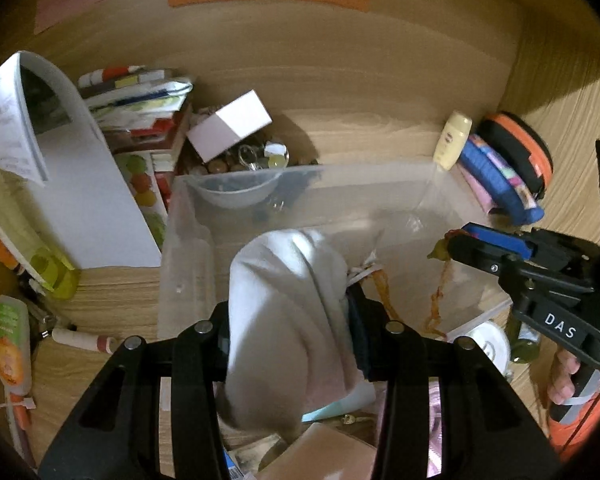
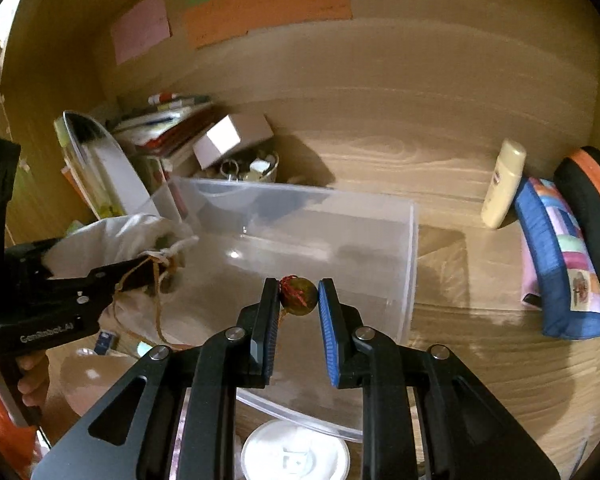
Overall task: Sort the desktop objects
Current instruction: 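Lower the bag into the clear box with the left gripper while the right gripper drops the charm there, then grasp the cream jar with the left gripper while the right gripper grasps the pink round container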
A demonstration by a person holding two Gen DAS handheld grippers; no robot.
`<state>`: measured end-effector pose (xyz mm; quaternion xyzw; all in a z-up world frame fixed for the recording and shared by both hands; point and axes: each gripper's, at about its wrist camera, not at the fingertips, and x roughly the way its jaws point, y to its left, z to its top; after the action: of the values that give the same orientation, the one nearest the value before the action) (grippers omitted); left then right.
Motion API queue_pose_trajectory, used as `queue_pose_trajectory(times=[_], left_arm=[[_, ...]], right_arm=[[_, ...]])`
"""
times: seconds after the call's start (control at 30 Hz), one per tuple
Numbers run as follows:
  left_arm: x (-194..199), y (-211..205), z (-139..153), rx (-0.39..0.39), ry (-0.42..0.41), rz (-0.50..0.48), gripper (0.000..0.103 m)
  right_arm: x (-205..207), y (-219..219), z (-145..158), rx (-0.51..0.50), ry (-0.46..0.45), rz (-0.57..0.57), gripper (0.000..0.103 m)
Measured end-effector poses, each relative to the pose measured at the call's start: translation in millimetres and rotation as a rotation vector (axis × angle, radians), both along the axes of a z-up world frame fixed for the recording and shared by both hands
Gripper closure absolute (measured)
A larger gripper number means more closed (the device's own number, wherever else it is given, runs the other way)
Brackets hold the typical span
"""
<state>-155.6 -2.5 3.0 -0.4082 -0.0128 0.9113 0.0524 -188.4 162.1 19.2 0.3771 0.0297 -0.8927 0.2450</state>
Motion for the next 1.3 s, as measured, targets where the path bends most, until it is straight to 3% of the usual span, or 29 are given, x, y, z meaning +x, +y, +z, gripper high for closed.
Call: queue_pose_trajectory(times=[0.17, 0.27, 0.43, 0.57, 0.73, 0.8, 1.0, 1.17, 1.3], left_arm=[[-3, 3, -5, -0.014, -0.033, -0.007, 0.058], [-6, 4, -8, -0.011, -0.056, -0.007, 0.044], [-2, 8, -7, -0.043, -0.041, 0.002, 0.031], [5, 9, 2, -0.059, -0.013, 0.002, 0.025], [18, 2, 18, -0.05, 0.03, 0.025, 0.016], [24, -2, 24, -0.039, 0.047, 0.037, 0.01], [51, -13, 40, -0.053, 0.095, 0.054, 0.008], [72, -31, 39, -0.012, 0.1, 0.102, 0.008], [89, -44, 36, 0.014, 0.077, 0.119, 0.008]], right_arm=[[-1, -4, -5, 0.025, -0.014, 0.008, 0.085], [-1, -8, -7, 0.046, -0.004, 0.006, 0.085], [1, -10, -6, 0.069, 0.014, 0.012, 0.085], [3, -10, -6, 0.081, 0.026, 0.012, 0.065], [15, -10, 8, 0.087, 0.089, 0.005, 0.06], [22, -9, 16, 0.09, 0.126, -0.006, 0.046], [50, -5, 40, 0.098, 0.239, -0.028, 0.017], [70, 5, 47, 0.069, 0.267, -0.054, 0.002], [87, 11, 44, 0.074, 0.266, -0.072, 0.001]])
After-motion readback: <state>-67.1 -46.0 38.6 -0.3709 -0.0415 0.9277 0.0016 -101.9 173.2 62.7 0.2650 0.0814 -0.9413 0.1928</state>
